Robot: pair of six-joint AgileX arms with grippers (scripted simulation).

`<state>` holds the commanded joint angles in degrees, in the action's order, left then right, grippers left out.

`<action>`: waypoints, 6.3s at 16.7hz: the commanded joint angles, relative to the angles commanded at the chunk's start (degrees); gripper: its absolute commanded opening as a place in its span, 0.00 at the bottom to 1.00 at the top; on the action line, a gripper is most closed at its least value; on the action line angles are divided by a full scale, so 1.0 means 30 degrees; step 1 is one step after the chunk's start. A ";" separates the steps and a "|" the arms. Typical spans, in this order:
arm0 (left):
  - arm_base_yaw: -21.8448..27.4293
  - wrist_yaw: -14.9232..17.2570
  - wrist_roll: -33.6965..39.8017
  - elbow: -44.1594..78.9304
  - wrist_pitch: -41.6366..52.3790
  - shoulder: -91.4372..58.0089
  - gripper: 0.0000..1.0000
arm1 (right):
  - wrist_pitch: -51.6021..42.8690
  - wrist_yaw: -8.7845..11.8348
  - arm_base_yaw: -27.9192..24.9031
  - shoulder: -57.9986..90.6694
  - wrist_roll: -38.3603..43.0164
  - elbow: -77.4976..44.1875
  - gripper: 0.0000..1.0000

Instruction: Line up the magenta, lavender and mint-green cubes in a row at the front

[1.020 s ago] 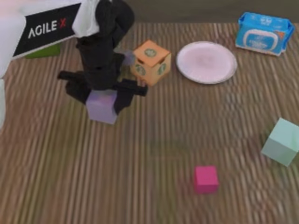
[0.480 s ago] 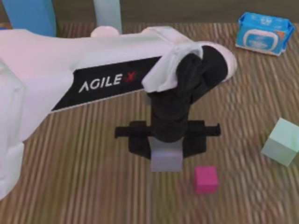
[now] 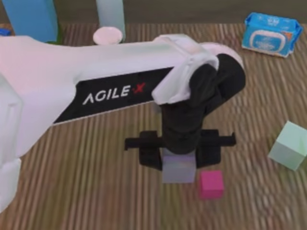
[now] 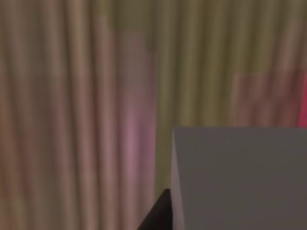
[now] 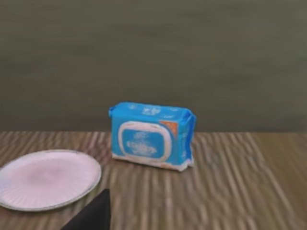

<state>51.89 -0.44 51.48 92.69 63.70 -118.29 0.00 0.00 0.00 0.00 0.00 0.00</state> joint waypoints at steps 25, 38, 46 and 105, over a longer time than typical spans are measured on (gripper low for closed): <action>0.0029 -0.0006 -0.0029 -0.2961 -0.4602 -0.1586 0.98 | 0.0000 0.0000 0.0000 0.0000 0.0000 0.0000 1.00; -0.0027 0.0054 0.0019 -0.1989 -0.3159 -0.1119 1.00 | 0.0000 0.0000 0.0000 0.0000 0.0000 0.0000 1.00; -0.0297 -0.0022 0.0056 -0.0061 0.0024 0.0151 1.00 | 0.0000 0.0000 0.0000 0.0000 0.0000 0.0000 1.00; -1.7679 0.0147 -1.7161 -3.0897 -2.1233 3.9431 1.00 | -1.3334 -0.0030 -0.3021 3.8611 -1.4981 -2.1947 0.47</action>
<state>-1.15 0.00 0.00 0.00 0.00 0.00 -40.00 -0.09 -9.06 115.83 -44.94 -65.84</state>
